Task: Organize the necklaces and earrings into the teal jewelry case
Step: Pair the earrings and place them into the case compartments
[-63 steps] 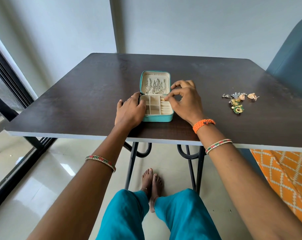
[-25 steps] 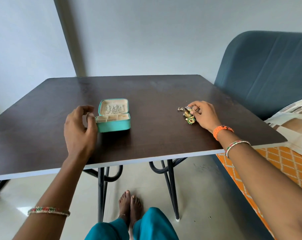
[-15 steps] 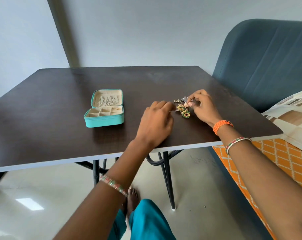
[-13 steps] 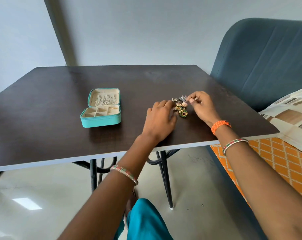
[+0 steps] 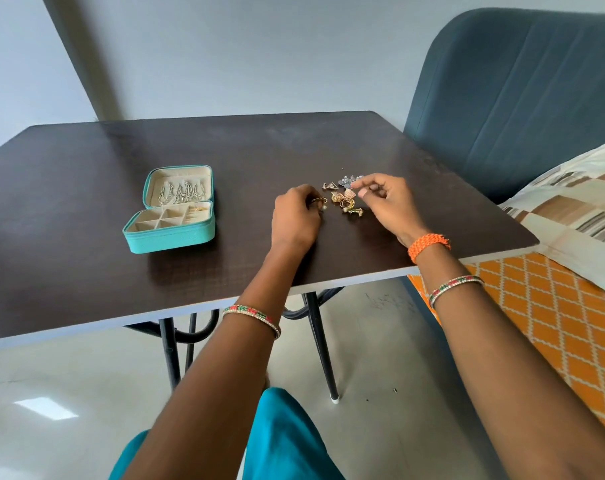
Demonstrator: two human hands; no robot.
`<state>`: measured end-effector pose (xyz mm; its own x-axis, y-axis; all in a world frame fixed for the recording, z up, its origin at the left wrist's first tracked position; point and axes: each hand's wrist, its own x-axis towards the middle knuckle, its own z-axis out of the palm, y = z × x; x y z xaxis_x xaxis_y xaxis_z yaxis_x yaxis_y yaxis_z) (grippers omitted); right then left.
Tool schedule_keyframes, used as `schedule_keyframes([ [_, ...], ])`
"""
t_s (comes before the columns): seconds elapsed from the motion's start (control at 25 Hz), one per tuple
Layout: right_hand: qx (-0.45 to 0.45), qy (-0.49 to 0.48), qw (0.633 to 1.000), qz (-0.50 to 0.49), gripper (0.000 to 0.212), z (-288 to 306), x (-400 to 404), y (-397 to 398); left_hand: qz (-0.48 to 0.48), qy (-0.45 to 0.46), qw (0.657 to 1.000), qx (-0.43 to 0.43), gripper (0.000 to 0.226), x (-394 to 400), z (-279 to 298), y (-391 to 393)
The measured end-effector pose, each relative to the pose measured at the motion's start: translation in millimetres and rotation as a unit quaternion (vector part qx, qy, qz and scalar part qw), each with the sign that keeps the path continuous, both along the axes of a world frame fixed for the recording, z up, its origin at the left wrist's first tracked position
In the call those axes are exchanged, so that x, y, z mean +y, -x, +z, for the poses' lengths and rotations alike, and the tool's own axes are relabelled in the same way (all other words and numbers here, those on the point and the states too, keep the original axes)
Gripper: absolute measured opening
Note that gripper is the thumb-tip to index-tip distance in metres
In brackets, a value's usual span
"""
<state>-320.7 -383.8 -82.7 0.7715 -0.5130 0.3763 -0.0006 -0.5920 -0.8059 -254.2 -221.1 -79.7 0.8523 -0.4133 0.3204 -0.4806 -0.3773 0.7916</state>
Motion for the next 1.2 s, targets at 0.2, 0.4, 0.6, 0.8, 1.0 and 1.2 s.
schedule_keyframes([
  [0.2,0.065,0.035,0.997,-0.001,0.008,-4.4,0.7,-6.5,-0.006,0.018,1.000,0.023,0.017,-1.9,1.8,-1.8],
  [0.4,0.052,0.052,0.997,-0.014,0.006,-5.4,-4.0,-8.6,-0.005,-0.003,1.000,0.019,0.005,-7.5,5.5,-5.2],
  [0.6,0.071,0.120,0.989,-0.040,0.005,-5.9,-0.3,-8.7,-0.031,-0.081,0.996,-0.015,0.020,-8.5,8.4,-2.2],
  [0.8,0.062,0.115,0.990,-0.048,0.007,-2.3,2.1,-5.1,-0.034,-0.062,0.997,-0.002,0.038,-7.0,8.2,-5.4],
  [1.0,-0.054,-0.010,0.997,-0.044,0.013,-1.2,-4.0,-4.2,-0.025,-0.045,0.999,0.013,0.026,-10.8,6.5,-14.5],
  [1.2,-0.089,0.034,0.994,-0.049,0.012,4.7,3.8,1.4,-0.073,-0.103,0.989,-0.076,0.016,-19.8,8.8,-16.5],
])
